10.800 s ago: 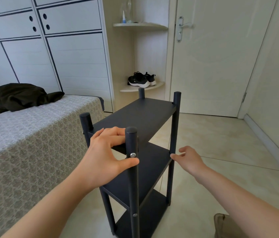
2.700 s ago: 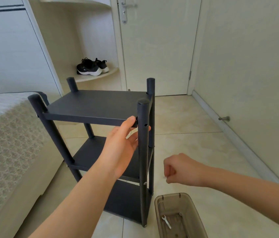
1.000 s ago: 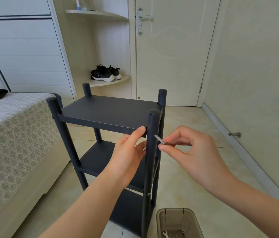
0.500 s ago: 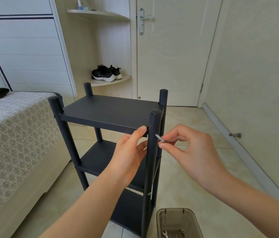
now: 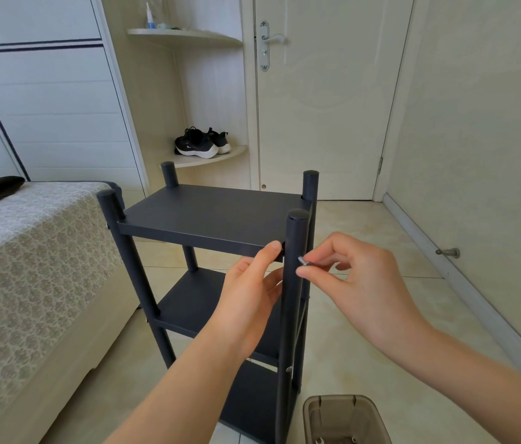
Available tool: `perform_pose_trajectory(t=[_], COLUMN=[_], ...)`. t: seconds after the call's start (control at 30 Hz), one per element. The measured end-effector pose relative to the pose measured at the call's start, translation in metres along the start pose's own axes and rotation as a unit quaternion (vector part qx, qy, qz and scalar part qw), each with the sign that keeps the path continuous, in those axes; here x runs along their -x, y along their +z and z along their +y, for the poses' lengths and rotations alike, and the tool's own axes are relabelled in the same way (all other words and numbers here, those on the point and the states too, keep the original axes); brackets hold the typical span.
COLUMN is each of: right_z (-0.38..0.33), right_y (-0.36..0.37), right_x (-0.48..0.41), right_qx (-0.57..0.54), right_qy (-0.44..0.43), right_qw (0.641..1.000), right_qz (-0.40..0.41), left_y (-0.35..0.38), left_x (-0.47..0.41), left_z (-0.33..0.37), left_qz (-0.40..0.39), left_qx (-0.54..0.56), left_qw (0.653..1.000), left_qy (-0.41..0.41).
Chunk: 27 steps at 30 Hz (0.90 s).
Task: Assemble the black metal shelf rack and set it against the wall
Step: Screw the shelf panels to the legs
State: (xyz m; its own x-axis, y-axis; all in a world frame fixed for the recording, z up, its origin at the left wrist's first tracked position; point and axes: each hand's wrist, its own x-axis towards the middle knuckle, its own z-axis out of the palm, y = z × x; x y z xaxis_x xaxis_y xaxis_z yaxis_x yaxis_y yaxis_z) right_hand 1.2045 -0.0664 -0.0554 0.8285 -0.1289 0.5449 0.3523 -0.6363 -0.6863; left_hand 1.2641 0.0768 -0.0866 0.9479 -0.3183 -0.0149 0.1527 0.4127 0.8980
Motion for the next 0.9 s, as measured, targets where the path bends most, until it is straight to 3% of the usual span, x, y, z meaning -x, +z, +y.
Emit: perform_pose_trajectory(t=[0.57, 0.9], right_z=[-0.0017, 0.0019], right_y=[0.0032, 0.0056], right_x=[0.0008, -0.002], right_qx=[0.053, 0.018], right_qy=[-0.005, 0.004], right_qw=[0.999, 1.0], right_qz=[0.007, 0.023], left_y=[0.0005, 0.001], left_x=[0.001, 0.0029], left_z=[0.0011, 0.002], left_qz=[0.0, 0.001], left_qx=[-0.024, -0.013], left_qw=[1.0, 1.0], left_qy=[0.013, 0.005])
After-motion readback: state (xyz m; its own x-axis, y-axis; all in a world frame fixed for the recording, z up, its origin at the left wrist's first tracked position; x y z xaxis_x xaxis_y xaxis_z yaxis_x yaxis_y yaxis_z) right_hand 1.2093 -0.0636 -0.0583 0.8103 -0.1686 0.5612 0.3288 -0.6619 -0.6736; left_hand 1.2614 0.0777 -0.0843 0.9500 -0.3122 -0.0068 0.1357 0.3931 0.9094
